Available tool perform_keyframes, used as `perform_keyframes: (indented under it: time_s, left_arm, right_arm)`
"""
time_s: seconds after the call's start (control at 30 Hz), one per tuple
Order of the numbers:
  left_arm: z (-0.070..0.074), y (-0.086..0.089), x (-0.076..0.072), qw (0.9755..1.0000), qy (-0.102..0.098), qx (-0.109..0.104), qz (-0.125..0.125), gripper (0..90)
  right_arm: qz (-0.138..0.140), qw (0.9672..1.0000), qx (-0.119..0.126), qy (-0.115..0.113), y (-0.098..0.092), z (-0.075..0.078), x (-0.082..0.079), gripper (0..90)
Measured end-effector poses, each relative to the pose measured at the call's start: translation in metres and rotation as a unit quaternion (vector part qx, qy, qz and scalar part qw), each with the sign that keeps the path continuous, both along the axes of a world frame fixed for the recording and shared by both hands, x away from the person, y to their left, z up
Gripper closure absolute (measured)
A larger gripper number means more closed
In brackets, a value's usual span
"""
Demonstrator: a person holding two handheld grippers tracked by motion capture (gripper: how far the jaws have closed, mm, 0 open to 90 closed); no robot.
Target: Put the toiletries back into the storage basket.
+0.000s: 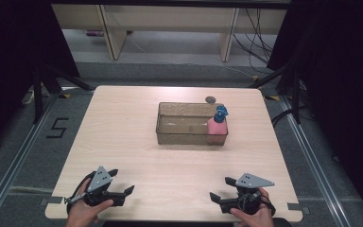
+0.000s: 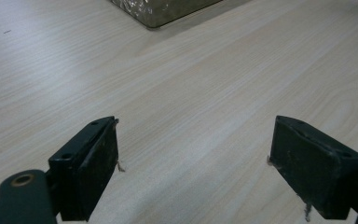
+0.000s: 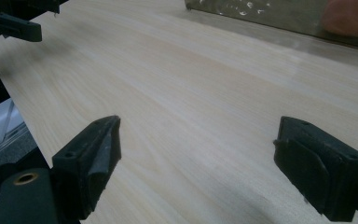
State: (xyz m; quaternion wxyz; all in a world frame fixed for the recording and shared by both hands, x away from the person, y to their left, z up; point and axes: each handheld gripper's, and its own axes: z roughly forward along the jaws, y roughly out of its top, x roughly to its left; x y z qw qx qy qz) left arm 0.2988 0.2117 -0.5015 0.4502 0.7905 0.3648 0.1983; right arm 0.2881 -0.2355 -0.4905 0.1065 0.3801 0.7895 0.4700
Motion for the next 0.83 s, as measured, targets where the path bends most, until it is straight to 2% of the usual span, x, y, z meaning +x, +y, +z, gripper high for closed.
perform_keyframes:
  time_s: [0.03,0.07,0.13,0.17,0.33,0.4,0.63,0.7,0.73,0.77,0.83]
  left_arm:
    - [0.0000,0.0001,0.0002,1.0000,0.000,0.000,-0.001,14.9]
    - [0.0000,0.0001,0.0003,1.0000,0.000,-0.001,-0.001,14.9]
    - [0.0003,0.0008,0.0005,1.0000,-0.001,0.005,-0.002,14.9]
    - [0.0001,0.0001,0.0003,1.0000,-0.001,0.000,-0.001,14.9]
    - [0.0002,-0.0001,0.0002,1.0000,-0.001,-0.001,-0.001,14.9]
    - [0.0003,-0.0001,0.0002,1.0000,-0.001,-0.001,-0.002,14.9]
    - [0.0003,0.0000,0.0002,1.0000,-0.001,-0.001,-0.001,14.9]
    - [0.0003,0.0001,0.0003,1.0000,-0.001,-0.001,-0.001,14.9]
    - [0.0003,0.0002,0.0003,1.0000,-0.001,-0.001,-0.001,14.9]
    - [0.0003,0.0002,0.0003,1.0000,-0.001,-0.001,-0.001,14.9]
    - [0.0004,0.0007,0.0004,1.0000,-0.001,0.004,-0.001,14.9]
  right_arm:
    - [0.004,1.0000,-0.002,0.004,0.0004,-0.0001,-0.0001,15.6]
    - [-0.007,0.9994,0.006,0.033,0.0029,0.0007,-0.0038,15.6]
    - [0.002,0.9999,-0.006,0.011,0.0021,-0.0007,-0.0006,15.6]
    - [0.001,0.9999,-0.007,0.010,0.0024,-0.0007,-0.0007,15.6]
    - [0.006,0.9998,-0.007,0.018,0.0040,-0.0011,-0.0014,15.6]
    - [0.008,0.9999,-0.009,0.012,0.0043,-0.0013,-0.0011,15.6]
    - [0.008,0.9998,-0.014,0.015,0.0057,-0.0022,-0.0012,15.6]
    - [0.004,0.9995,-0.006,0.030,0.0080,-0.0028,-0.0029,15.6]
    - [0.004,0.9995,-0.006,0.030,0.0080,-0.0028,-0.0029,15.6]
    - [0.008,0.9997,-0.018,0.017,0.0062,-0.0025,-0.0013,15.6]
    - [0.006,0.9995,-0.015,0.027,0.0073,-0.0025,-0.0025,15.6]
